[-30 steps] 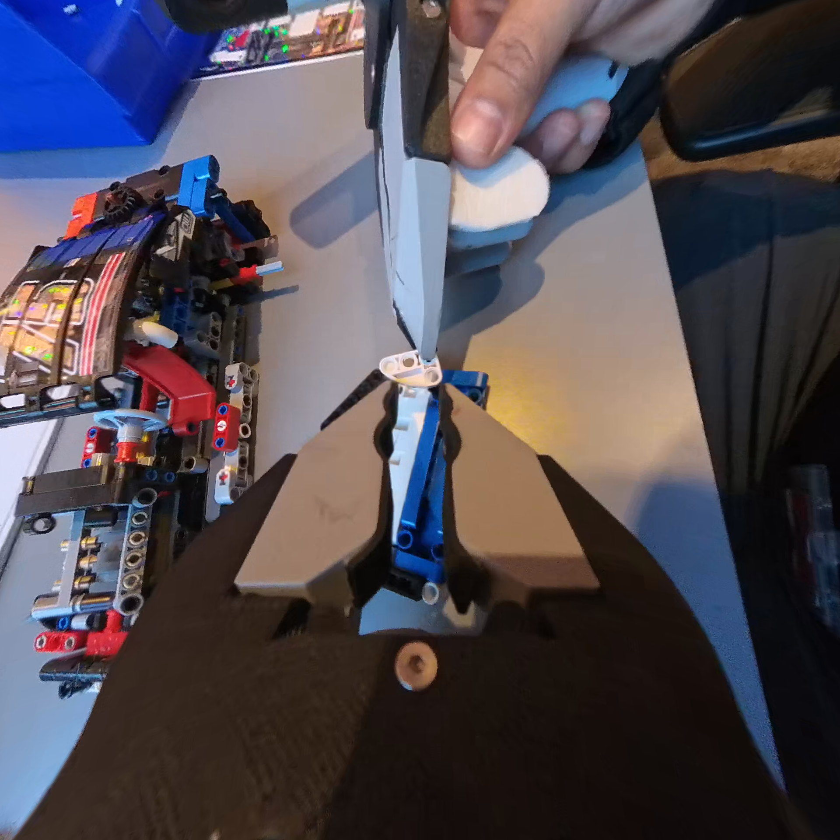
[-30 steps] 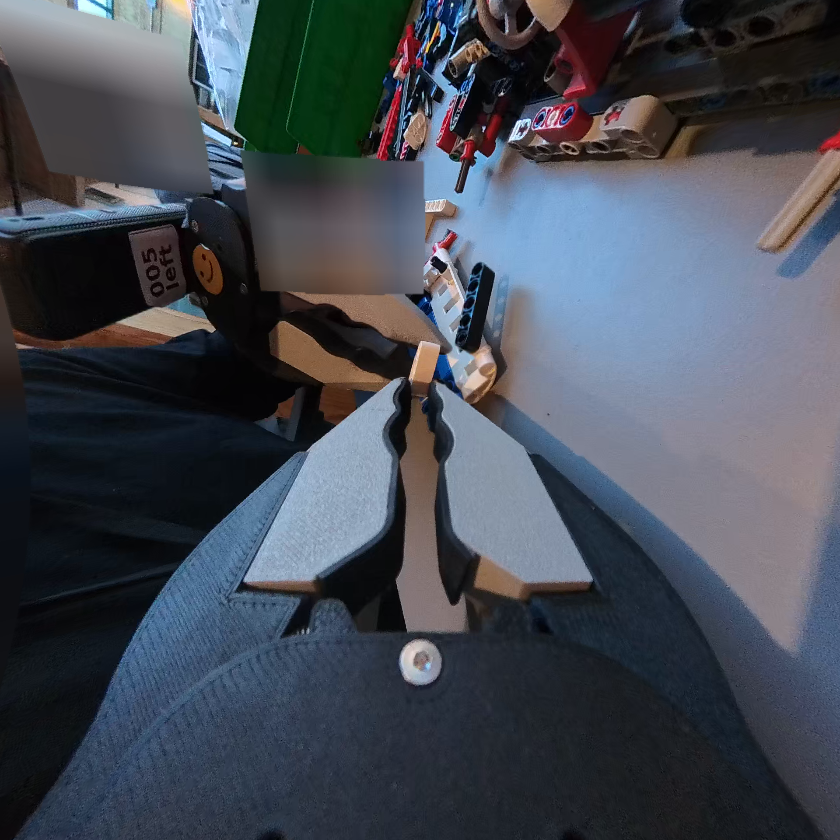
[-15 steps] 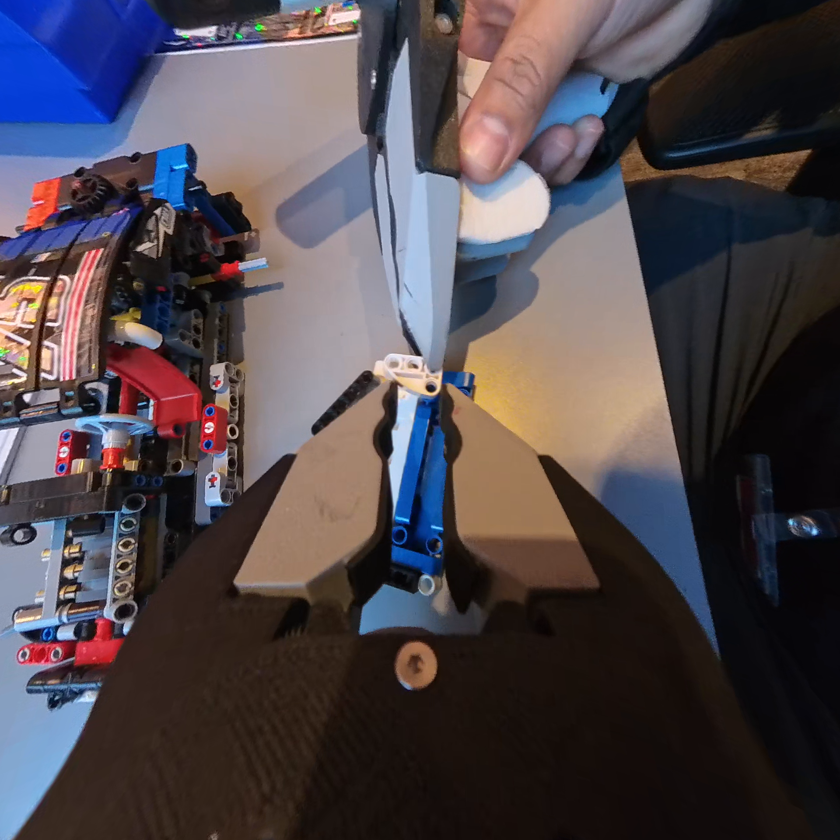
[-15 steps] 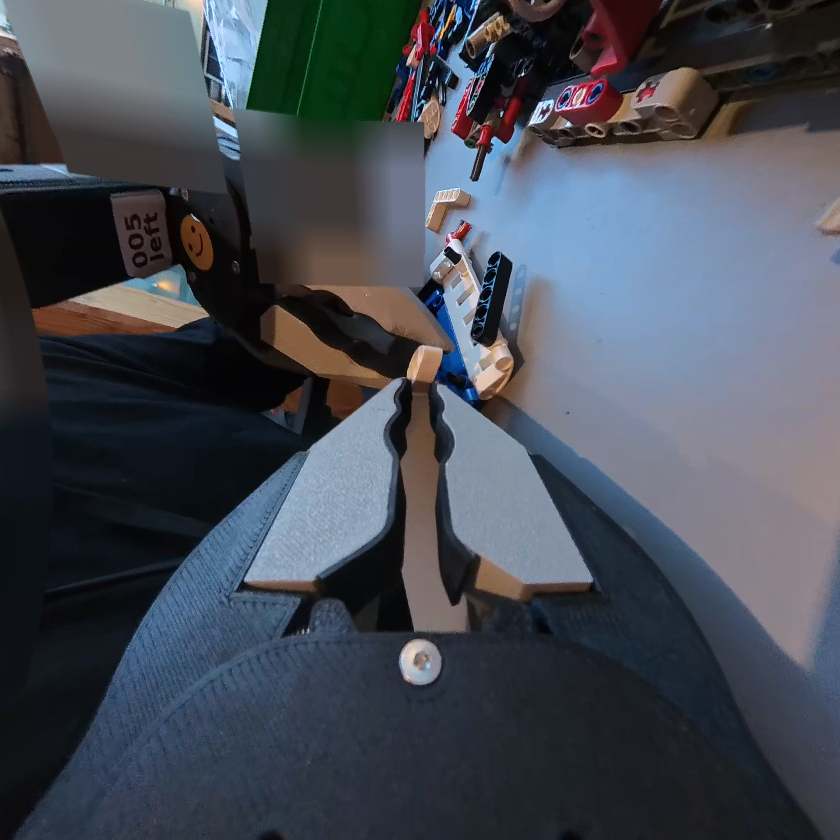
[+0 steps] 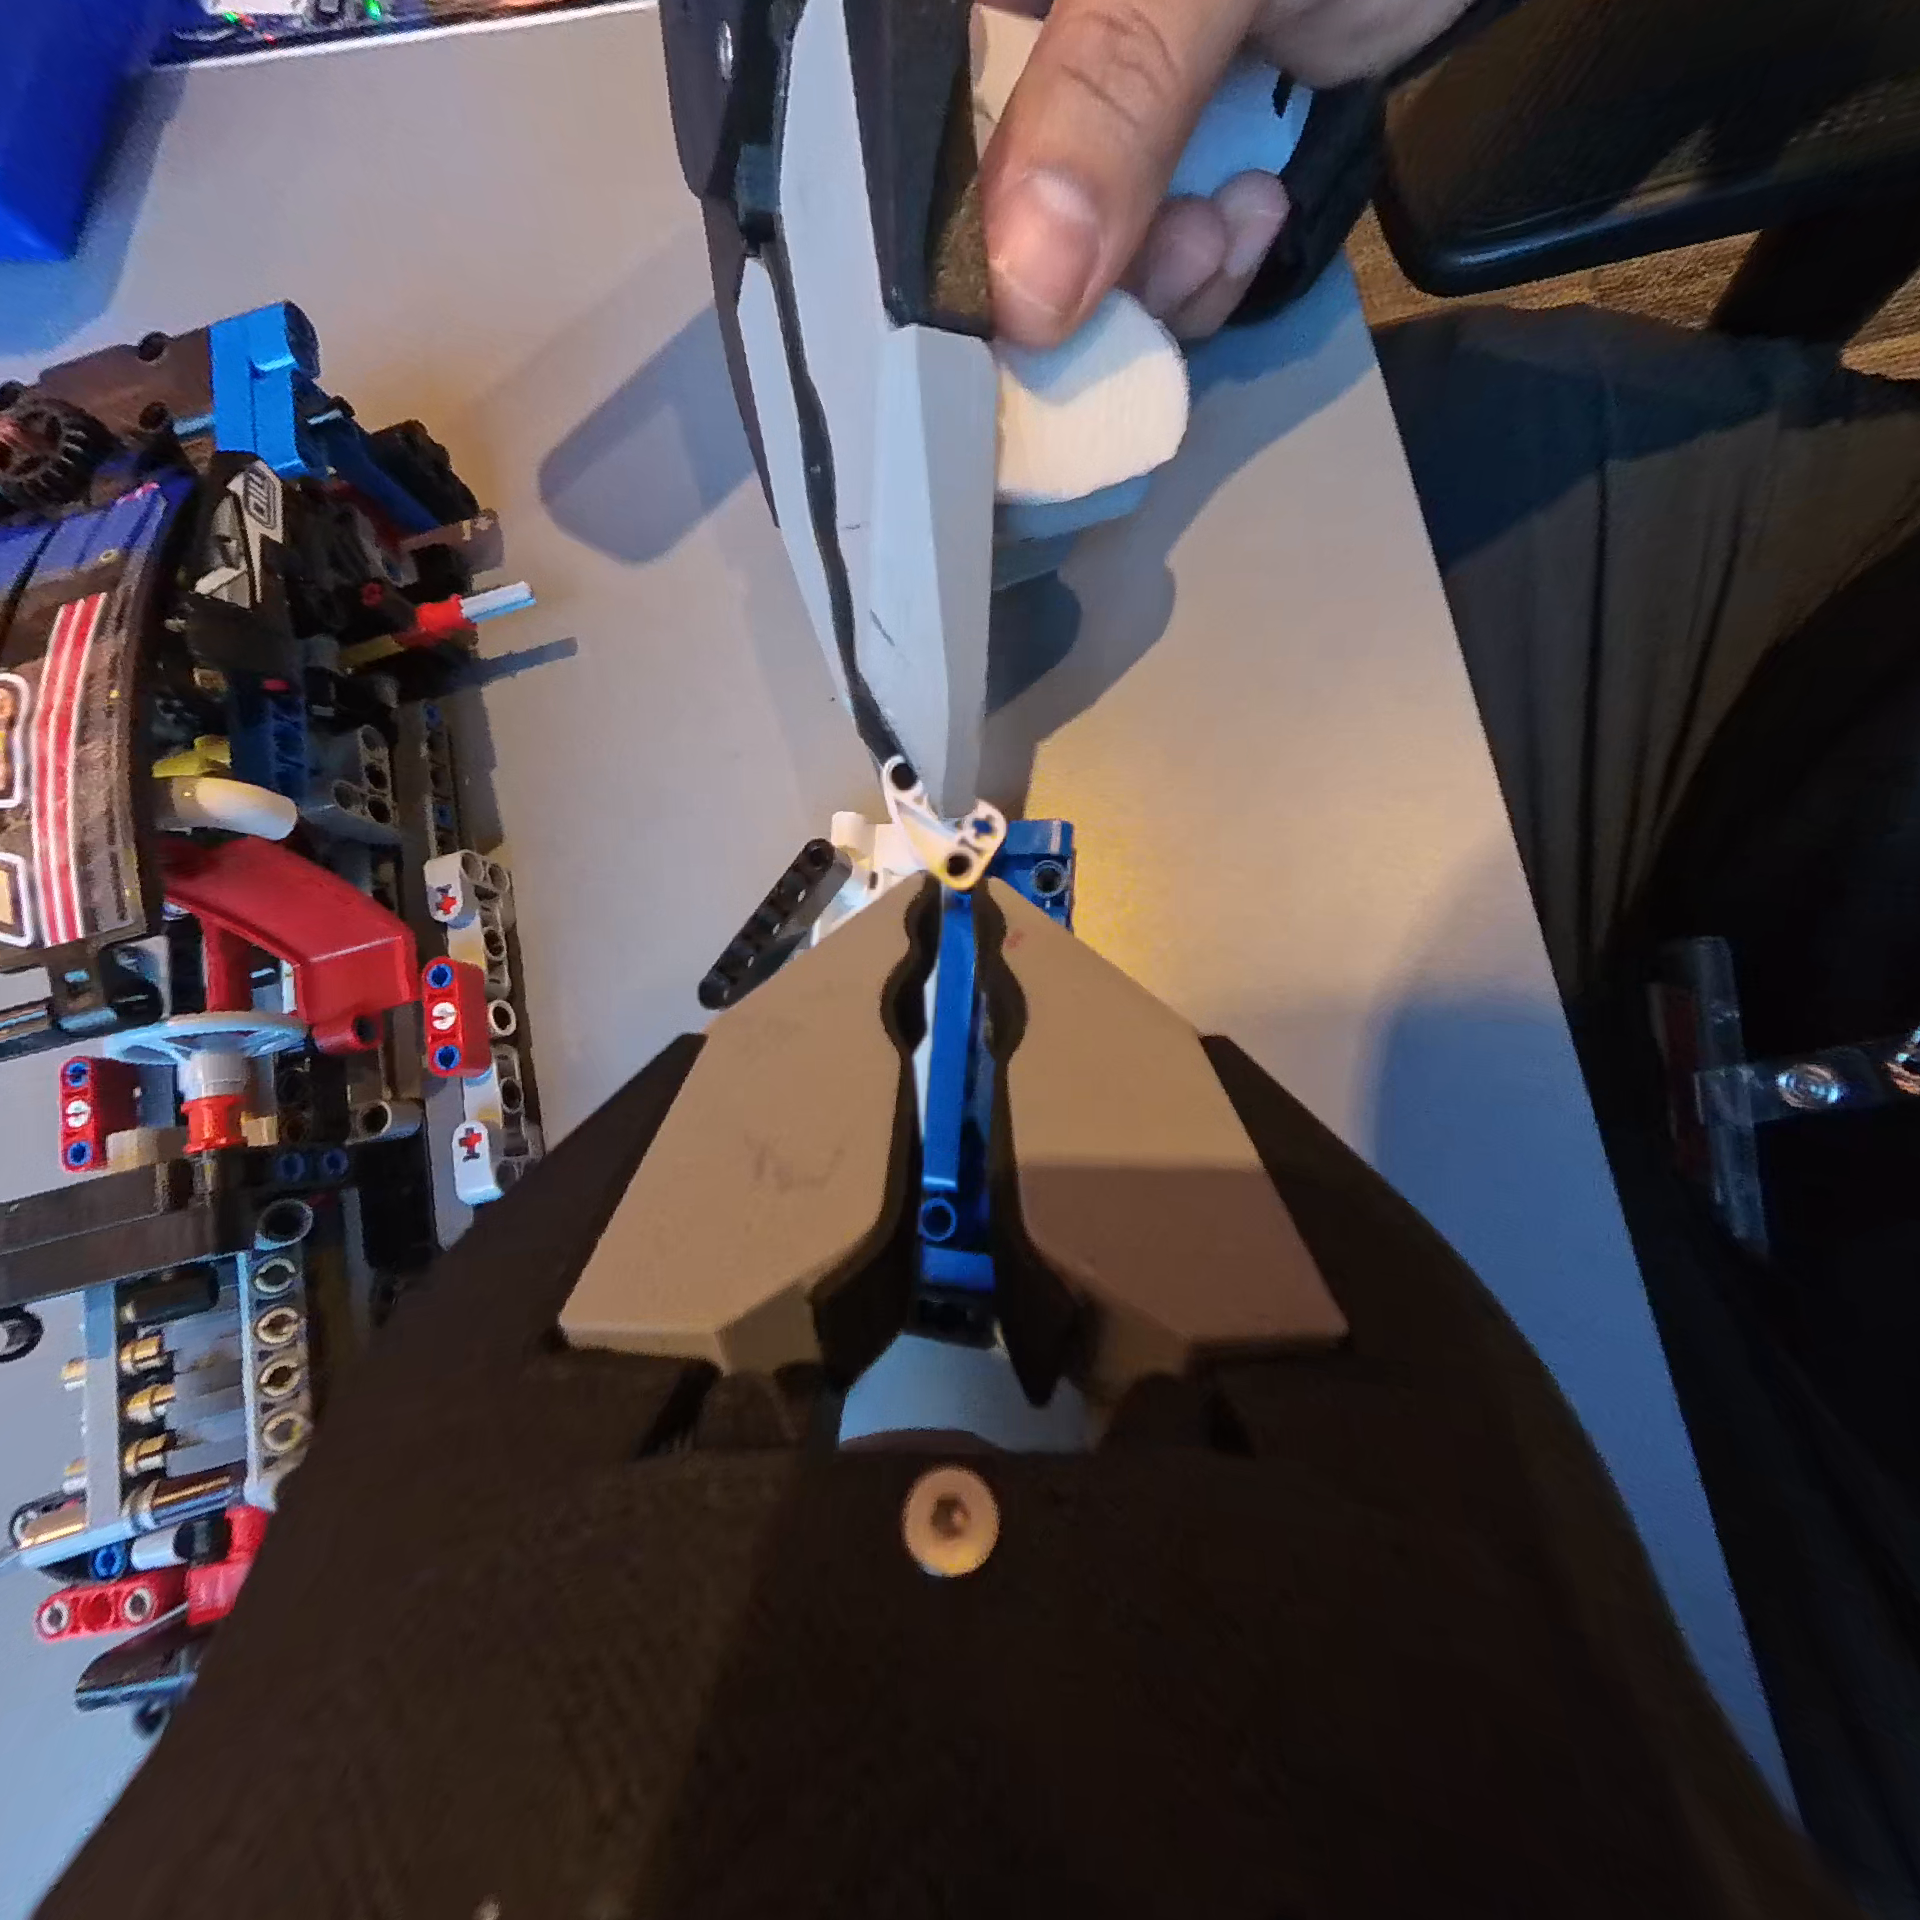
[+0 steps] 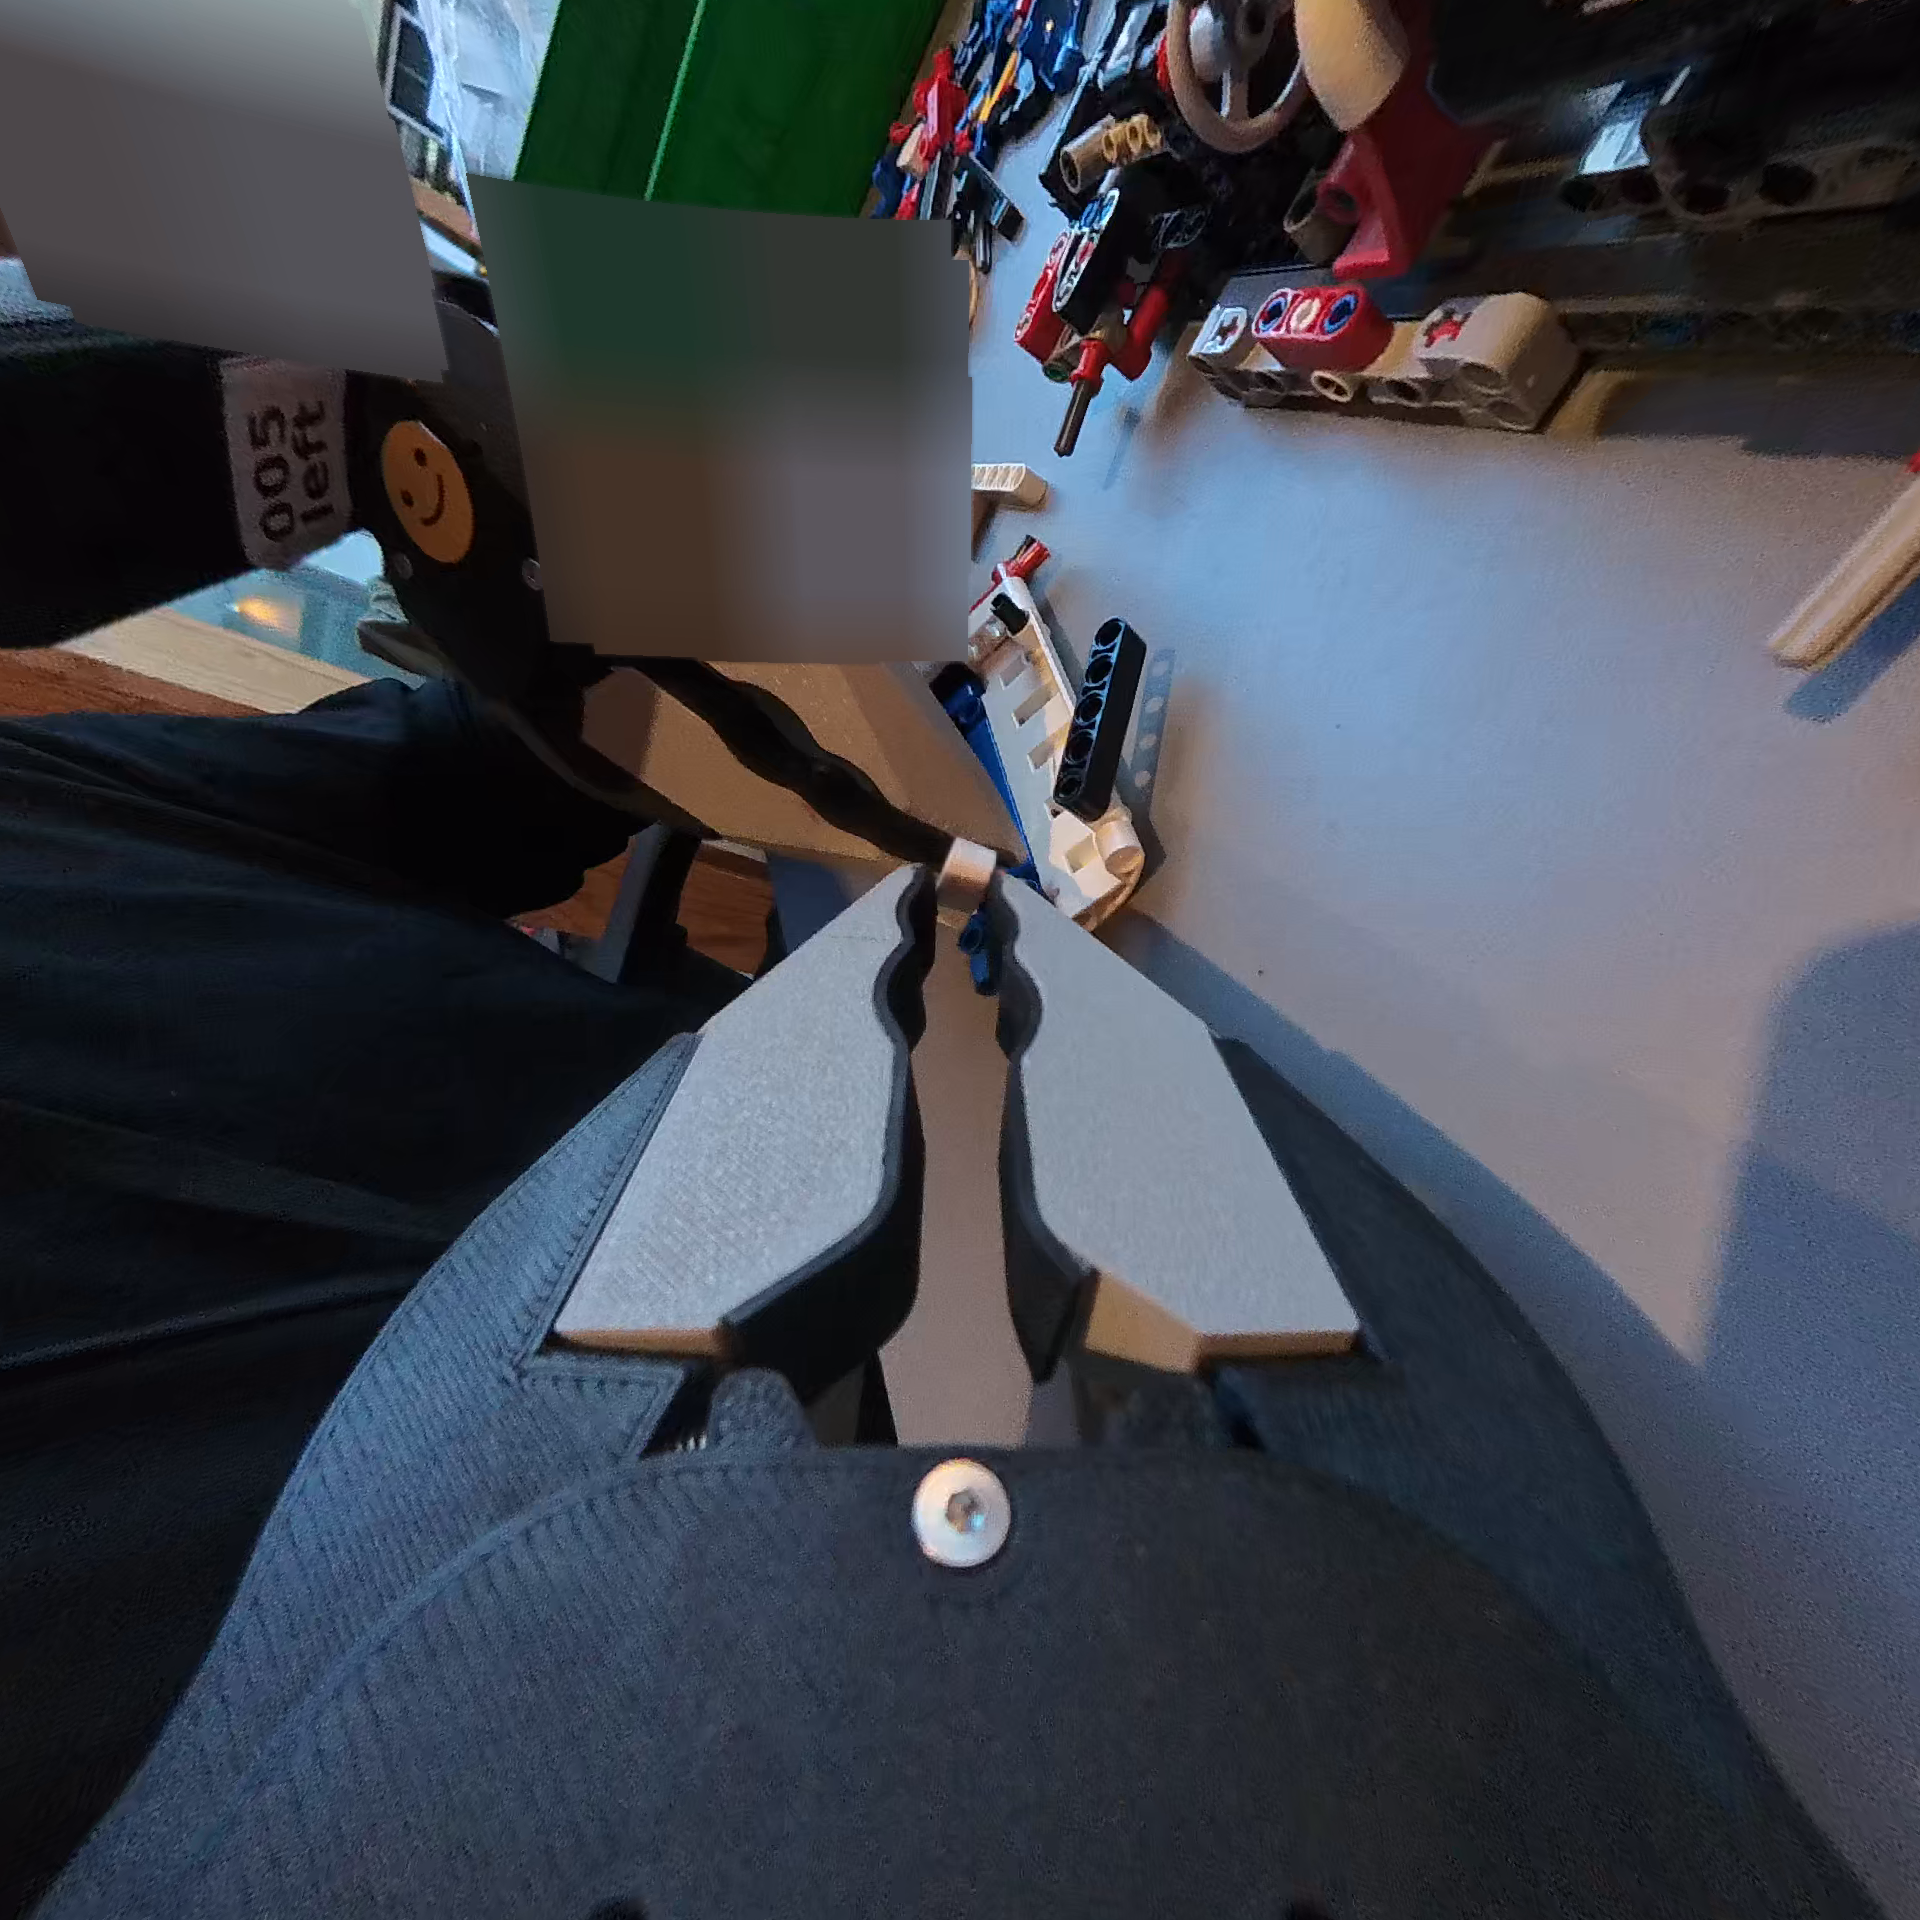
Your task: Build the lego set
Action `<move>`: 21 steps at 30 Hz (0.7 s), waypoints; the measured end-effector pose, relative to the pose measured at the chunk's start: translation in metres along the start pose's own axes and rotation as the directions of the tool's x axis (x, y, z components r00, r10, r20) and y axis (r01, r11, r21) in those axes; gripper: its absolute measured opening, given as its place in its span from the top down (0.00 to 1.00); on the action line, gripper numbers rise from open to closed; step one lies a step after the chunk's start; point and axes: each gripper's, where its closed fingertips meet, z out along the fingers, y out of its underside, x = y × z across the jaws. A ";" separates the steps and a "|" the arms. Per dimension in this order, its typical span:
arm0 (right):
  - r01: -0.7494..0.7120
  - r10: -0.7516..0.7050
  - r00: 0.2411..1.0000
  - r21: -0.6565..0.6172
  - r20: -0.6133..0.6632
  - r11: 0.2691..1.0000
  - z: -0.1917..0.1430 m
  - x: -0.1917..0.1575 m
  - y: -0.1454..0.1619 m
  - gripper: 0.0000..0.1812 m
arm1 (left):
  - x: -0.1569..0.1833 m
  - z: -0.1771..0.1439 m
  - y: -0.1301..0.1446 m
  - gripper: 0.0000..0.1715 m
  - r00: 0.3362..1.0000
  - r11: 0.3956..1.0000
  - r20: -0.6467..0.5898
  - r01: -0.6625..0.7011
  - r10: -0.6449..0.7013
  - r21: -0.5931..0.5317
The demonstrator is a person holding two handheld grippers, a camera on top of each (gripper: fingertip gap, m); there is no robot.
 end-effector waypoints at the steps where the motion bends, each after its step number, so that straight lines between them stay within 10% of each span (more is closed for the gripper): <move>1: 0.002 -0.002 1.000 0.007 0.006 1.000 -0.001 -0.001 -0.001 0.97 | 0.000 0.000 0.000 1.00 1.000 1.000 0.005 0.005 -0.005 -0.001; 12: -0.168 0.136 0.970 0.155 0.202 0.973 -0.010 -0.018 -0.013 0.97 | -0.016 -0.022 -0.022 0.81 0.920 0.993 0.392 -0.024 -0.023 0.115; 16: -0.285 0.223 0.932 0.199 0.284 0.938 -0.013 -0.021 -0.017 0.97 | -0.024 -0.034 -0.027 0.83 0.705 0.941 0.644 -0.330 0.296 -0.071; 21: -0.354 0.267 0.906 0.242 0.329 0.903 -0.018 -0.022 -0.021 0.98 | -0.013 -0.031 -0.036 0.90 0.548 0.835 0.673 -0.515 0.496 -0.195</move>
